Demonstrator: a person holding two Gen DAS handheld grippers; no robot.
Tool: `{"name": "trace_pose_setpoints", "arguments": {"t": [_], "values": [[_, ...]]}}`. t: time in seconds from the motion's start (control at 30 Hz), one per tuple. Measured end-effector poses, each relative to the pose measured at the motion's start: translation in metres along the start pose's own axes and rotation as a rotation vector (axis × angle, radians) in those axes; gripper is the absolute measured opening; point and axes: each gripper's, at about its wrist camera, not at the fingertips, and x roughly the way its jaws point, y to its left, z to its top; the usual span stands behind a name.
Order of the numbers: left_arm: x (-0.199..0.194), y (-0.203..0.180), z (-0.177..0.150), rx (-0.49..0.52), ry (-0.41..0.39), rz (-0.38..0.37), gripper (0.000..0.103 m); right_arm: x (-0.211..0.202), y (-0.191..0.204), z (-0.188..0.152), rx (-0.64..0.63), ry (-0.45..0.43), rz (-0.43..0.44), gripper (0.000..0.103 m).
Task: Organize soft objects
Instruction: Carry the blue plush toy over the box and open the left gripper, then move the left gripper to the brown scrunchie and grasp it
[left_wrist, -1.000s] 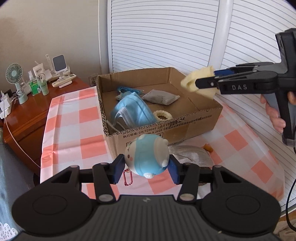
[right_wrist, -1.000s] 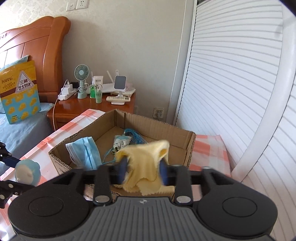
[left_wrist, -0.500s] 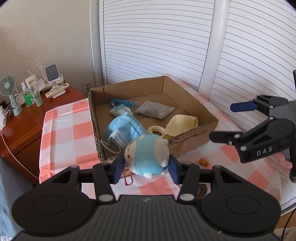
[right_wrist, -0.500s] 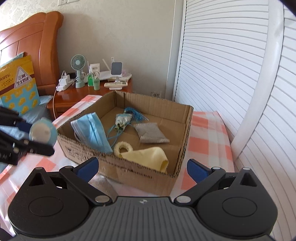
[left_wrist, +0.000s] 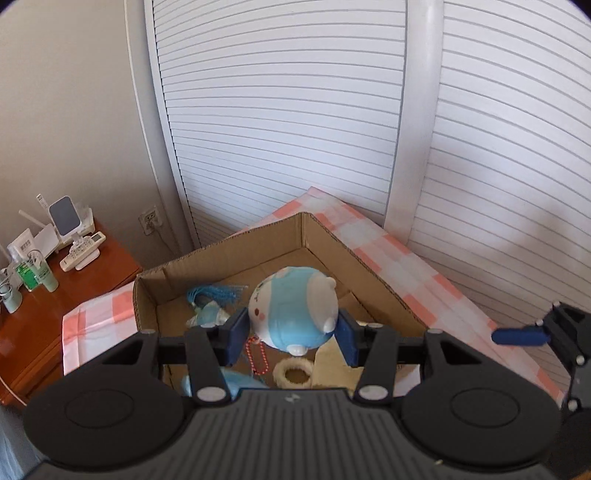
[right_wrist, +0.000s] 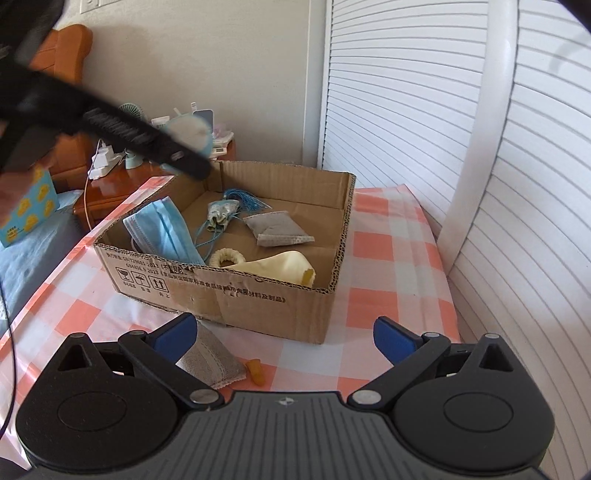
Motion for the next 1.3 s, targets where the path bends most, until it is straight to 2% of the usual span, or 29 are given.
{"name": "trace_pose_setpoints", "arguments": {"t": [0.17, 0.23, 0.27, 0.33, 0.37, 0.53, 0.7, 0.87, 1.3], "values": [[0.045, -0.002, 0.032, -0.009, 0.017, 0.018, 0.05, -0.004, -0.006, -0.003, 0.032, -0.013, -0.017, 0.103], [0.062, -0.003, 0.041, -0.014, 0.027, 0.033, 0.053, -0.006, -0.008, -0.004, 0.048, -0.016, -0.027, 0.103], [0.068, -0.003, 0.044, -0.021, 0.029, 0.034, 0.058, -0.006, -0.009, -0.005, 0.054, -0.016, -0.029, 0.103], [0.078, -0.001, 0.048, -0.055, 0.031, 0.057, 0.092, -0.008, -0.01, -0.007, 0.065, -0.021, -0.028, 0.103], [0.079, 0.001, 0.048, -0.074, 0.019, 0.084, 0.094, -0.009, -0.01, -0.007, 0.07, -0.027, -0.028, 0.103], [0.062, 0.007, 0.039, -0.112, 0.014, 0.068, 0.095, -0.015, -0.013, -0.009, 0.081, -0.048, -0.04, 0.103], [0.029, 0.008, 0.02, -0.117, -0.005, 0.086, 0.1, -0.018, -0.019, -0.013, 0.104, -0.052, -0.053, 0.103], [-0.002, 0.002, -0.002, -0.098, -0.021, 0.12, 0.101, -0.024, -0.028, -0.018, 0.15, -0.063, -0.072, 0.103], [-0.051, -0.029, -0.084, -0.066, -0.032, 0.136, 0.102, -0.039, -0.036, -0.032, 0.218, -0.071, -0.105, 0.103]]}}
